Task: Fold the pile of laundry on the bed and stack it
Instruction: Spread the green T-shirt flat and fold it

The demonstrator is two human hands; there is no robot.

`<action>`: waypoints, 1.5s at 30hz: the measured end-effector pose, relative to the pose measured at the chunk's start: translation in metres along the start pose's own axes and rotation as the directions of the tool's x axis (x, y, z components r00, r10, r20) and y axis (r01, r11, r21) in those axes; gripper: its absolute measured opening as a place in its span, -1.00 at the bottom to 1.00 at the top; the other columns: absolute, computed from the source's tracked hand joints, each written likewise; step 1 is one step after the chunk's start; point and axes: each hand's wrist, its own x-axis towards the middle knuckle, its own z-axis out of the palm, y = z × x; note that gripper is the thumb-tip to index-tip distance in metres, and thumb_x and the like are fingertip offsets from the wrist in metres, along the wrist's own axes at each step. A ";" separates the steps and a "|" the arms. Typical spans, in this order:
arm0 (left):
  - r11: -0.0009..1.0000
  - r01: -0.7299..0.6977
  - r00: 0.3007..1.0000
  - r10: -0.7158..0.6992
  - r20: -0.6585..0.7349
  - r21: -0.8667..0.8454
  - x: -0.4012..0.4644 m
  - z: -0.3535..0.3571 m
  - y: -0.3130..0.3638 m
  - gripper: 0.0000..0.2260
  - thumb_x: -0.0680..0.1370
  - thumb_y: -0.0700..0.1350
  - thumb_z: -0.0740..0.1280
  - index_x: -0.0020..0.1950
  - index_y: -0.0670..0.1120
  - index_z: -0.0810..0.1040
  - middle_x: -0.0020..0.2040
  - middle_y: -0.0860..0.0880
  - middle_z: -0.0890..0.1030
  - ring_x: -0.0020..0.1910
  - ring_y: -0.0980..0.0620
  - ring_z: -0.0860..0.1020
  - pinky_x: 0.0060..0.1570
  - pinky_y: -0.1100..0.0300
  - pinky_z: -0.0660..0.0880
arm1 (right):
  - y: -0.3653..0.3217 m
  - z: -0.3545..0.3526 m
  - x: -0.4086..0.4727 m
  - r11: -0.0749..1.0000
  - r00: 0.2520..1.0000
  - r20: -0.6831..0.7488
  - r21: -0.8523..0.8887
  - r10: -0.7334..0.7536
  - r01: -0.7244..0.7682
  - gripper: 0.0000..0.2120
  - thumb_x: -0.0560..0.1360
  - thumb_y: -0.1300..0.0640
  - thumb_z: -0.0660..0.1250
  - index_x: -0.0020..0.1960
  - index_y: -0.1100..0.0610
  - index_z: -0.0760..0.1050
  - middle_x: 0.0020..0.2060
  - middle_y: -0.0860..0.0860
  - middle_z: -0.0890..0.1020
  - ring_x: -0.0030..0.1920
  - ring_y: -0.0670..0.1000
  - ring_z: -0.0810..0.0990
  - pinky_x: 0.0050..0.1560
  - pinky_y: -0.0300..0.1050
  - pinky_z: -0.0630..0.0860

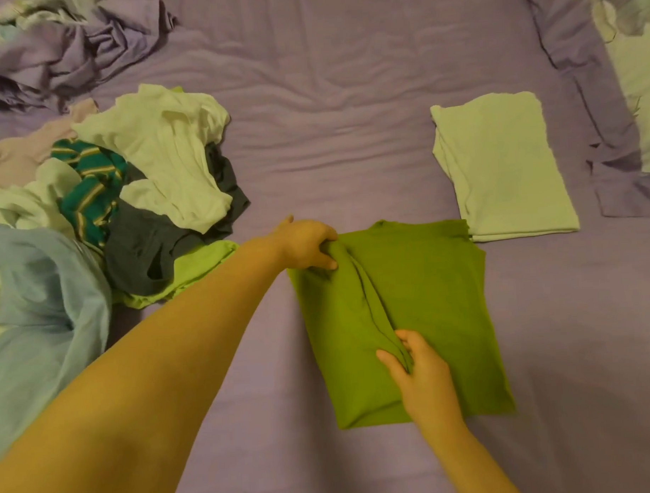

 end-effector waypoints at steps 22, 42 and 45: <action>0.970 -0.074 0.933 0.148 -0.328 0.230 0.111 0.042 0.170 -0.56 0.50 0.11 0.34 0.34 0.01 0.44 0.28 -0.06 0.47 0.39 -0.13 0.26 0.44 -0.19 -0.10 | 0.098 -0.085 -0.005 0.971 0.987 -0.161 -0.235 0.015 -0.053 -0.57 0.44 0.15 0.45 0.27 0.22 0.49 0.11 0.16 0.60 0.08 0.25 0.56 0.00 0.07 0.52; 0.108 -0.009 0.832 -0.550 -0.067 -0.994 -0.016 0.114 0.126 -0.45 0.58 -0.27 0.27 0.53 -0.10 0.15 0.47 -0.05 0.29 0.28 0.21 0.28 0.02 0.60 0.34 | 0.051 -0.085 0.077 0.996 0.995 0.053 -0.038 -0.081 0.083 -0.50 0.60 0.15 0.21 0.49 -0.02 0.20 0.49 0.09 0.19 0.46 0.11 0.24 0.36 -0.01 0.26; 0.060 -0.029 0.861 -0.505 -0.056 -0.998 -0.025 0.103 0.125 -0.54 0.59 -0.31 0.22 0.48 -0.14 0.26 0.46 -0.07 0.32 0.29 0.18 0.29 -0.02 0.65 0.32 | 0.038 -0.095 0.075 0.989 0.988 0.036 -0.015 -0.149 0.150 -0.52 0.60 0.18 0.20 0.47 -0.08 0.22 0.50 0.05 0.19 0.48 0.06 0.21 0.35 -0.11 0.24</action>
